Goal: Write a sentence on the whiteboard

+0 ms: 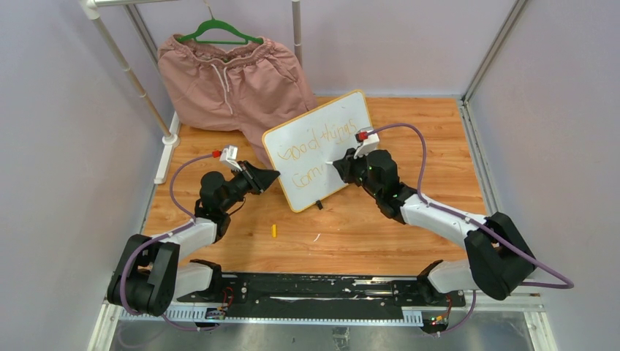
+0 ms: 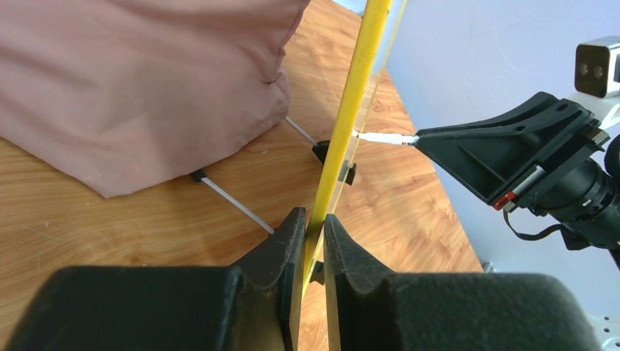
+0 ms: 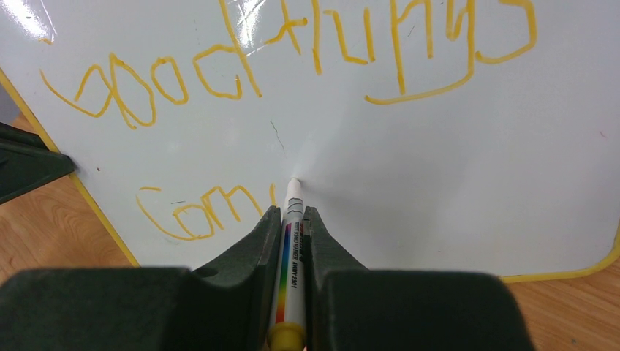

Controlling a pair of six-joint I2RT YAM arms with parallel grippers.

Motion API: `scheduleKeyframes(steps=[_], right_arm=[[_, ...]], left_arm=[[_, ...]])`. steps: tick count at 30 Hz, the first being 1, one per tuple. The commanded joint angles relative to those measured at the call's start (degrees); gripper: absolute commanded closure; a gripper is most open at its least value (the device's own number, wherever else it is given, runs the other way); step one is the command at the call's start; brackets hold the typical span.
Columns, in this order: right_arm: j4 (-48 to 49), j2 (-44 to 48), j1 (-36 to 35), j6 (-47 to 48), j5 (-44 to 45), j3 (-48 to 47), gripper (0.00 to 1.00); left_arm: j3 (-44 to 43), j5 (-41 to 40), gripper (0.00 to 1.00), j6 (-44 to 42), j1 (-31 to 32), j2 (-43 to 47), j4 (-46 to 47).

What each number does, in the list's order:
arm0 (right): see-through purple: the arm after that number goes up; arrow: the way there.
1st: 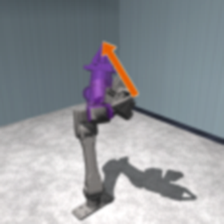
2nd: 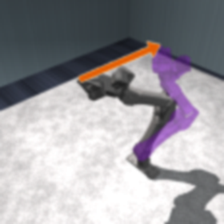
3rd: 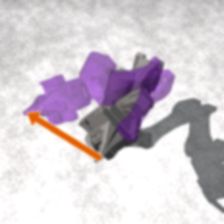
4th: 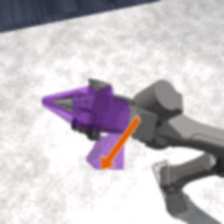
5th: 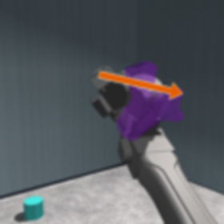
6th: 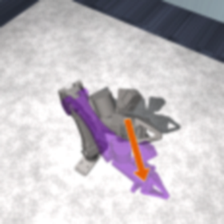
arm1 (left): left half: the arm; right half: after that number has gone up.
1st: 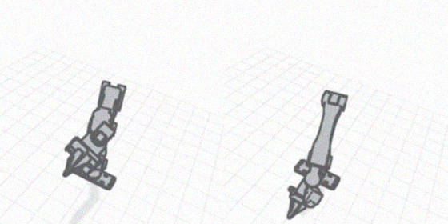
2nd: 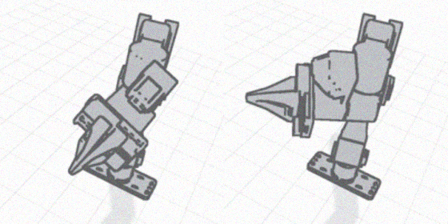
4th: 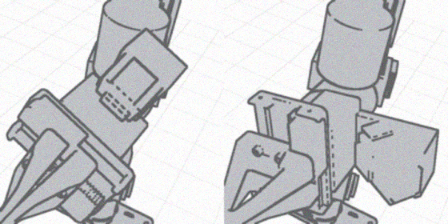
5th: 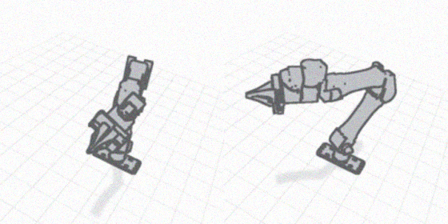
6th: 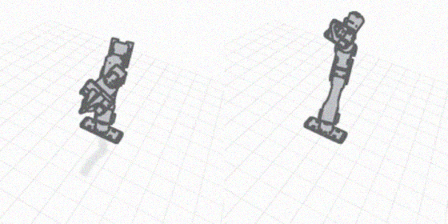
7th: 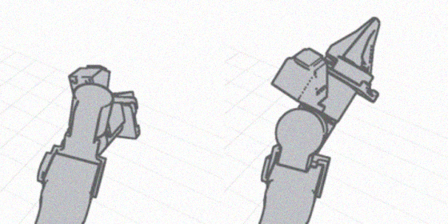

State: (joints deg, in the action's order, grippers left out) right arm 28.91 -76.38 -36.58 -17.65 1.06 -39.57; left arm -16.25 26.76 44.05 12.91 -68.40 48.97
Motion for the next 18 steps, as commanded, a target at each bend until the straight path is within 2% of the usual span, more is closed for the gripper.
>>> scheduleKeyframes(steps=[1,18], right_arm=[[1.42,-0.35,0.85,-0.89,-0.17,0.37,1.00],[1.24,1.19,0.89,-2.28,-1.86,4.41,1.00]], left_arm=[[-0.10,1.54,0.82,-0.46,0.89,0.28,1.56],[-0.02,1.45,0.82,-0.38,1.07,0.16,1.57]])
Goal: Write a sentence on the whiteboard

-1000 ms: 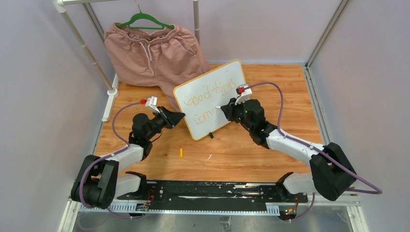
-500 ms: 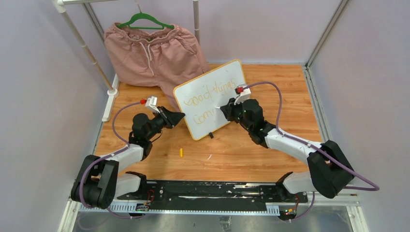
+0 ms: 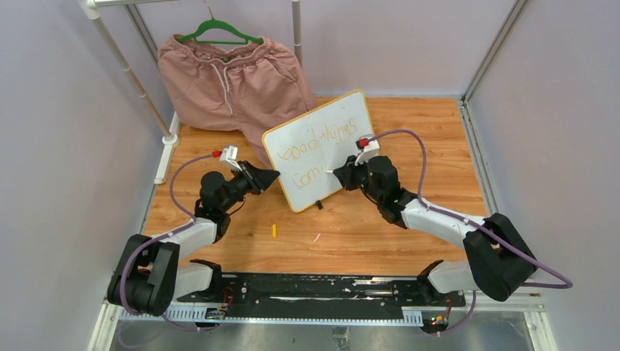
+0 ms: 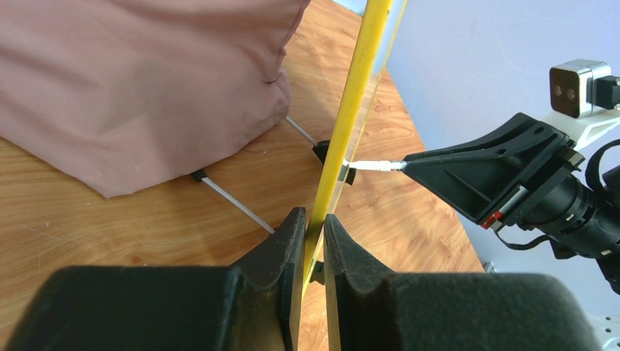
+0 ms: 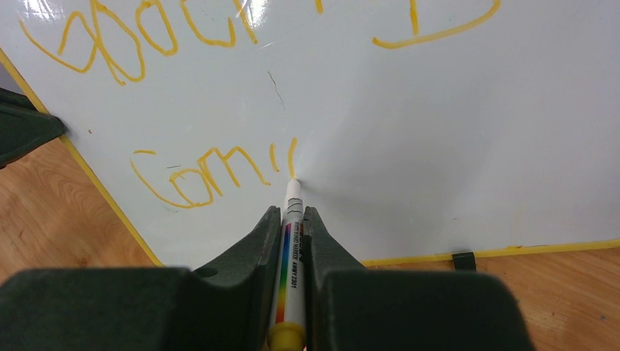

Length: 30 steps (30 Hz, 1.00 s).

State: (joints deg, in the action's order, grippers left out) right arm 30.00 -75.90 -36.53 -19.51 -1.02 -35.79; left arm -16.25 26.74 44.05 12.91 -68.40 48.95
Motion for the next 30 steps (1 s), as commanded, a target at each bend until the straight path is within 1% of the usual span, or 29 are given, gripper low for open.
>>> scheduleKeyframes(steps=[1,13,30], right_arm=[[0.15,0.63,0.83,-0.36,0.30,0.22,1.00],[-0.25,-1.04,0.95,0.79,0.49,-4.98,1.00],[-1.40,-0.35,3.64,1.08,0.75,-4.86,1.00]], left_arm=[[-0.02,1.47,0.82,-0.37,1.07,0.18,1.59],[0.08,1.43,0.82,-0.55,1.24,0.44,1.53],[0.02,1.44,0.82,-0.55,1.24,0.49,1.51]])
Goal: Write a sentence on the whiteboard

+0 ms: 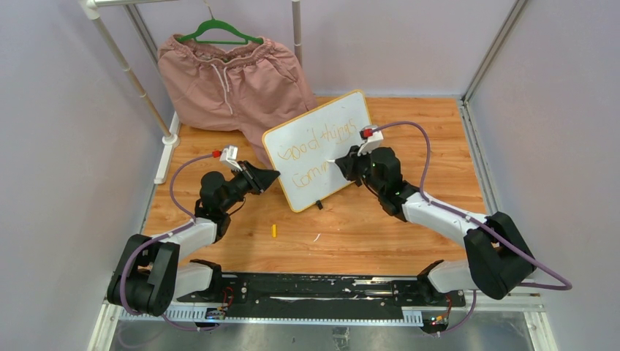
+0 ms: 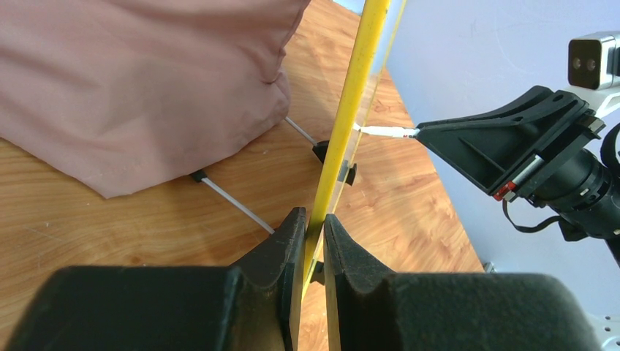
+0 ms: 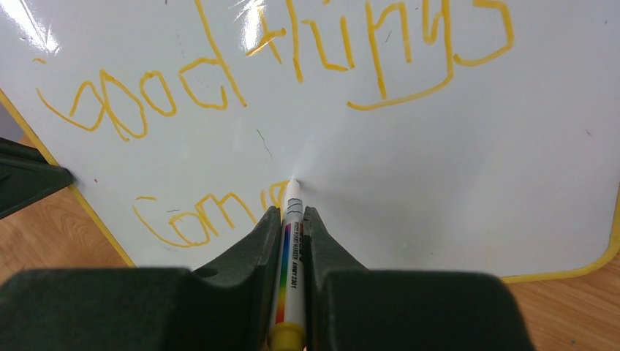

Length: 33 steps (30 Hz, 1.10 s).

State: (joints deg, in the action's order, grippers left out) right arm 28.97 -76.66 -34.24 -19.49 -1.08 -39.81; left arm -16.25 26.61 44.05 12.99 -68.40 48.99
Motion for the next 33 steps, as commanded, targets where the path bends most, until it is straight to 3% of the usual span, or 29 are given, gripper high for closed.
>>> scheduleKeyframes(steps=[1,16,33], right_arm=[[-0.45,0.46,1.36,1.04,0.82,-0.73,1.00],[-0.36,2.72,1.28,-0.29,0.52,4.61,1.00],[-1.38,5.51,4.20,-0.78,2.86,2.88,1.00]], left_arm=[[0.05,1.58,0.82,-0.55,1.16,0.53,1.47],[-0.01,1.53,0.82,-0.48,1.16,0.52,1.32],[-0.14,1.60,0.82,-0.55,1.24,0.61,1.19]])
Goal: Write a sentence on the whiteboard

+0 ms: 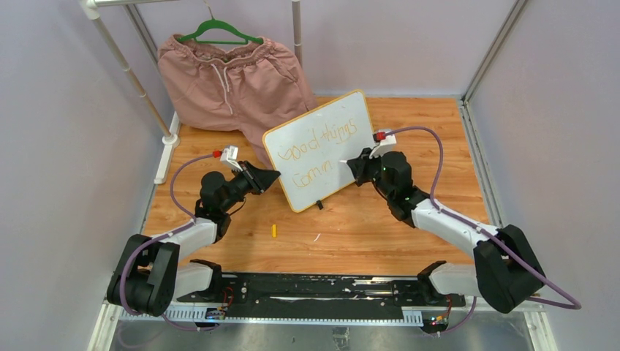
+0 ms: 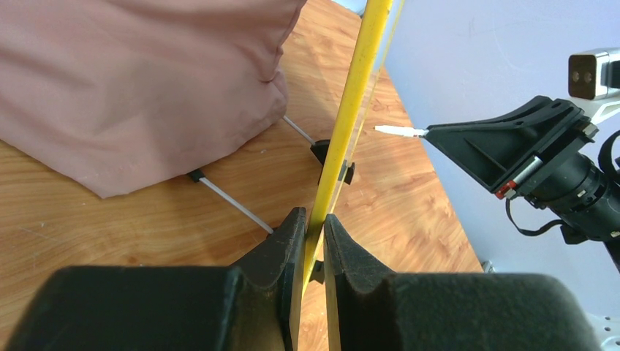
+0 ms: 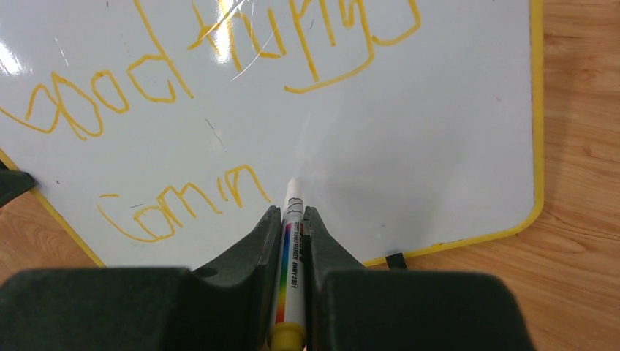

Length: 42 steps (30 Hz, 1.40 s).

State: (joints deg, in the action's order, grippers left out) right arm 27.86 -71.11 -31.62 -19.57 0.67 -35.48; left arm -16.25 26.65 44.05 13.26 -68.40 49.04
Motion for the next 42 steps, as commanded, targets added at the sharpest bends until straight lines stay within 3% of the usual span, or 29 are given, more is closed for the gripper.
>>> scheduleKeyframes(steps=[1,18,23,42], right_arm=[[-0.25,-0.34,1.64,-0.66,1.05,-1.70,1.00],[1.38,-4.61,2.00,-1.03,0.22,-5.45,1.00],[1.41,-5.55,1.92,-1.24,-3.46,-5.82,1.00],[2.28,-4.39,-1.10,-2.45,-2.83,0.58,1.00]], left_arm=[[-0.15,1.60,0.82,-0.55,0.98,0.56,1.15],[-0.25,1.65,0.82,-0.56,0.98,0.35,1.15],[-0.27,1.65,0.82,-0.62,0.98,0.11,1.15],[-0.34,1.65,0.82,-0.48,0.98,0.14,1.15]])
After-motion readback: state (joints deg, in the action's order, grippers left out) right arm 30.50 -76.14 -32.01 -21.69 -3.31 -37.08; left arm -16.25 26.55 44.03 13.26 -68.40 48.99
